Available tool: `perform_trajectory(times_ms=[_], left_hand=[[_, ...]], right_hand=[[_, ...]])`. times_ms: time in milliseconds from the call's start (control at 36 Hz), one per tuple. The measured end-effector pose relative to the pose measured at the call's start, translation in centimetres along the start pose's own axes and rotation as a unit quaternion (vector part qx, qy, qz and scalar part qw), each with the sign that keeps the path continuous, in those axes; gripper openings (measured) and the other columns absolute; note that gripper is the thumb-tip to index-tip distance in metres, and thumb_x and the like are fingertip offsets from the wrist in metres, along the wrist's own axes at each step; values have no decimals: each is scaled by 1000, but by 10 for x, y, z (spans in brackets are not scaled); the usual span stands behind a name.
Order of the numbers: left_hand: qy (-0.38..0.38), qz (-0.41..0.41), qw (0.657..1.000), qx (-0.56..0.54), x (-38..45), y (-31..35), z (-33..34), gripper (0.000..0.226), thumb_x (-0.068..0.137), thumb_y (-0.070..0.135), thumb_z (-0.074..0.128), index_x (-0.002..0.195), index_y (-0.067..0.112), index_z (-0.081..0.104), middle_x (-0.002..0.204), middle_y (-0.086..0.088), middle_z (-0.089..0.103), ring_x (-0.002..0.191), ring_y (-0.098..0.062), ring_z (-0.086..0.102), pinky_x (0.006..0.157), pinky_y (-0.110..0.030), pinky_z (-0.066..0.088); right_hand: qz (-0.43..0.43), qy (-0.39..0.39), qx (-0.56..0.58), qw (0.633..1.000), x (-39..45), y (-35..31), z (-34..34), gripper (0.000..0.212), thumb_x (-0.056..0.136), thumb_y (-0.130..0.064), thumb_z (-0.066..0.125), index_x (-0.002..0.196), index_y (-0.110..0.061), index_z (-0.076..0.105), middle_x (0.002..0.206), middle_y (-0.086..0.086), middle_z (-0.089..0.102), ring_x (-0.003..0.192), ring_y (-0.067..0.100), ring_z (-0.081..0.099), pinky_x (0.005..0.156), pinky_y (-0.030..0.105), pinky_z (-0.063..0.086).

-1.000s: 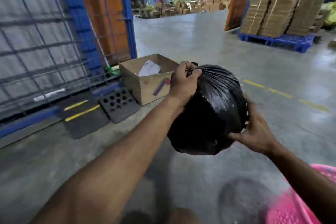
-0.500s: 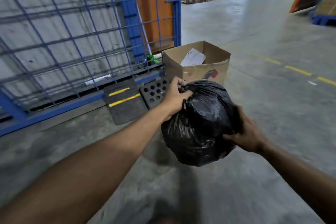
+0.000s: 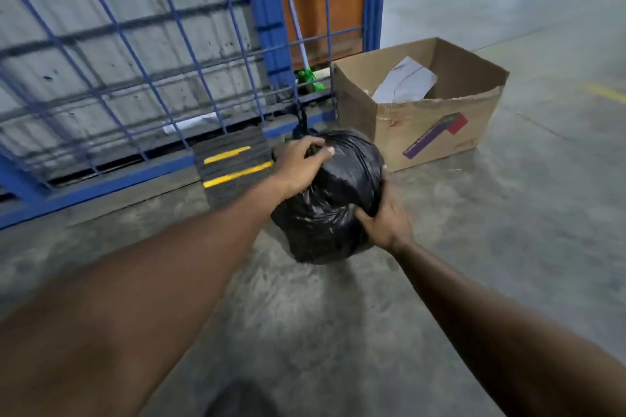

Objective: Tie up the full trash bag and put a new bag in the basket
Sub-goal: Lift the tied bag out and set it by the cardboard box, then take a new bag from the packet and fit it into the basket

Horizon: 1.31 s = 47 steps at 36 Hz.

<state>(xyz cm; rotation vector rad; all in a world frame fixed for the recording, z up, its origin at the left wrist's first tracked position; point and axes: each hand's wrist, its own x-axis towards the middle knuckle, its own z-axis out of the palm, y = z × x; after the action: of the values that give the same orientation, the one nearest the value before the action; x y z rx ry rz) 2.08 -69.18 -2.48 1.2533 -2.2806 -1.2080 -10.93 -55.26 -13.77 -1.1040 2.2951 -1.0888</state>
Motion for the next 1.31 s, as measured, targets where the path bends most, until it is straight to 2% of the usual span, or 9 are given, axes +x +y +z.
perform_trajectory(times_ms=[111,250,444,583,861,1056,1139,1222,1306], left_hand=[[-118,-46,981,148,-10,-51,25,76,96,57,56,160,27,28,171,-4,17,158,-26,18,126,-40,20],[-175,-49,956,232,-29,-99,42,87,91,50,66,162,24,22,172,-12,11,159,-29,15,127,-37,21],[-106,38,973,201,-61,-82,27,58,96,40,63,149,27,42,144,-8,43,135,-29,47,108,-35,40],[-76,121,980,135,-96,-49,17,44,96,29,65,139,25,54,129,-2,51,118,-16,55,97,-25,41],[-121,265,951,104,-184,43,55,26,94,25,68,119,26,69,110,4,61,100,-8,63,92,-26,52],[-220,394,887,101,-273,120,133,20,95,28,65,114,30,71,108,10,70,102,-5,64,81,-12,41],[-261,446,852,89,-326,150,176,17,93,28,66,108,31,74,102,11,74,98,-2,66,82,-16,44],[-296,480,823,64,-376,167,207,18,90,21,68,104,25,78,98,10,76,91,-1,67,79,-1,39],[-364,534,761,53,-443,180,247,17,88,20,67,102,24,77,98,7,76,90,-4,68,87,-16,51]], right_hand=[[50,-177,-119,976,29,11,38,103,95,-48,64,163,-37,-13,174,19,4,157,42,20,125,48,26],[84,-192,-127,970,35,13,50,112,90,-54,69,160,-42,-19,174,16,-3,159,40,13,127,51,22],[59,-165,-129,976,13,0,-8,89,94,-44,64,165,-25,14,161,19,34,147,38,38,121,49,34],[8,-165,-155,974,-39,-23,-74,41,99,-34,61,137,-20,57,125,5,67,106,19,64,83,29,54],[21,-130,-231,964,-212,-51,-227,34,97,-43,65,125,-25,70,103,-7,77,91,12,71,89,35,57],[89,-18,-248,965,-367,-33,-329,31,97,-40,66,123,-24,72,85,-18,68,82,8,68,80,28,53],[118,41,-235,964,-444,-22,-368,28,96,-35,69,120,-21,74,81,-15,70,75,9,70,80,30,56],[135,74,-215,964,-497,-16,-394,26,96,-30,70,118,-16,73,82,-4,77,74,14,76,77,29,57],[177,114,-193,958,-562,-4,-420,24,97,-27,70,116,-13,73,81,-3,77,75,18,78,72,25,55]])
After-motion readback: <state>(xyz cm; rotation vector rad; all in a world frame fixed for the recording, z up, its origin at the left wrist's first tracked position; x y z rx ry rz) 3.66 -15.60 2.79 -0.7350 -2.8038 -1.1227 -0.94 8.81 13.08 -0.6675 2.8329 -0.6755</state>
